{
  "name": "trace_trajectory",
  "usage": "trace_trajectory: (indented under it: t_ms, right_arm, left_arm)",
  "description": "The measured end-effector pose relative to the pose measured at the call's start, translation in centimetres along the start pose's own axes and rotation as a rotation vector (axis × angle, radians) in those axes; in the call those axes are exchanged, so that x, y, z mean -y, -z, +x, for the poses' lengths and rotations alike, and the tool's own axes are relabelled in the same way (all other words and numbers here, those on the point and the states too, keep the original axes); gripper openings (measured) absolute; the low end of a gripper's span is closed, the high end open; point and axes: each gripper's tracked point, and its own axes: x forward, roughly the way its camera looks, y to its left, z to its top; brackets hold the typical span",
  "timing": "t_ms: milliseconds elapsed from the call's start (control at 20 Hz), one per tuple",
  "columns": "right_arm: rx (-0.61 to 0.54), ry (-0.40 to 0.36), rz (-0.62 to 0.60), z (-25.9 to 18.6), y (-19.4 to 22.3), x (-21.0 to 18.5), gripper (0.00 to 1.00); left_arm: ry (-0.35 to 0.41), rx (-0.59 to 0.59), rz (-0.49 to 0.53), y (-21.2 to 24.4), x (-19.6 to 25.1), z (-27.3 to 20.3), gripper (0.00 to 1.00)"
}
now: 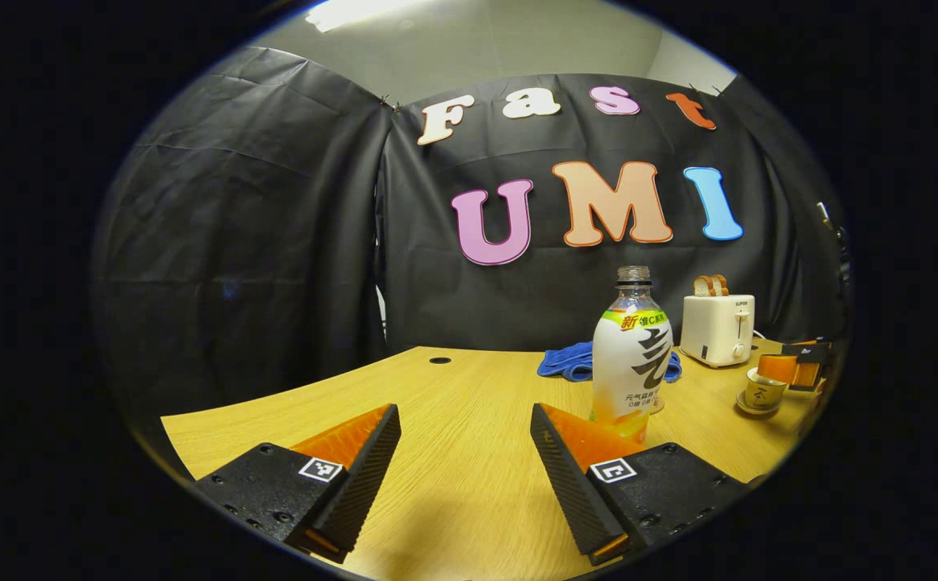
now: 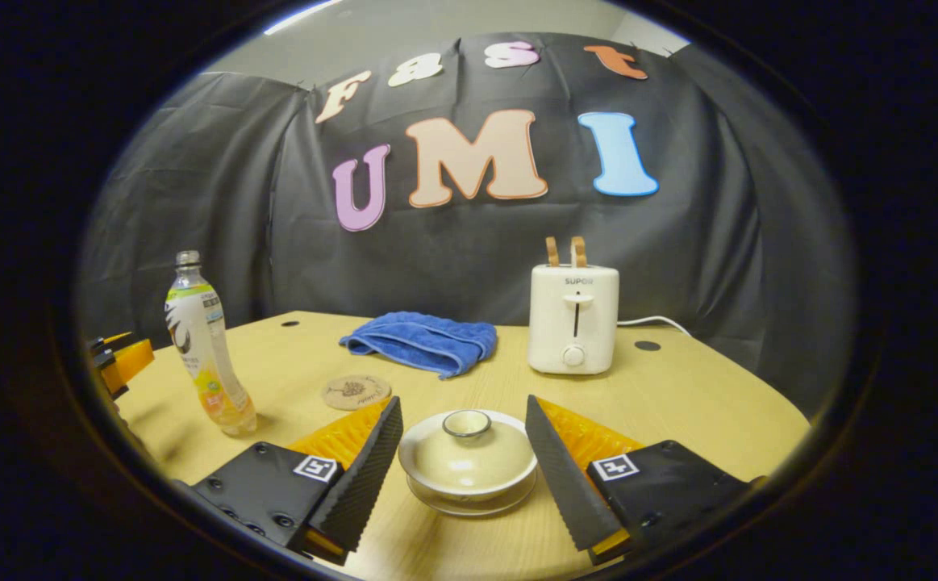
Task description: Open the teacup lid with one hand, grasp the water bottle and pour water into the teacup with the other hand; after pouring, place the water bottle on the coaster and then close the teacup lid.
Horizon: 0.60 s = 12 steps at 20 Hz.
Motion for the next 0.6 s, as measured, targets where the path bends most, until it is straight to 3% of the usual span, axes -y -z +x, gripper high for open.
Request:
trace_trajectory:
  t_ms: [150, 550, 600]
  right_arm:
    - [-0.017, 0.004, -0.009, 0.68, 0.10, 0.13, 0.87]
    - [0.003, 0.012, -0.042, 1.03, -0.26, 0.16, 0.36]
    - [0.004, 0.011, -0.044, 1.04, -0.32, 0.16, 0.36]
  left_arm:
    - [0.001, 0.000, 0.000, 0.05, 0.06, 0.06, 0.95]
    - [0.002, 0.000, 0.000, 0.12, 0.10, 0.11, 0.95]
    - [0.003, 0.001, -0.001, 0.08, 0.12, 0.12, 0.95]
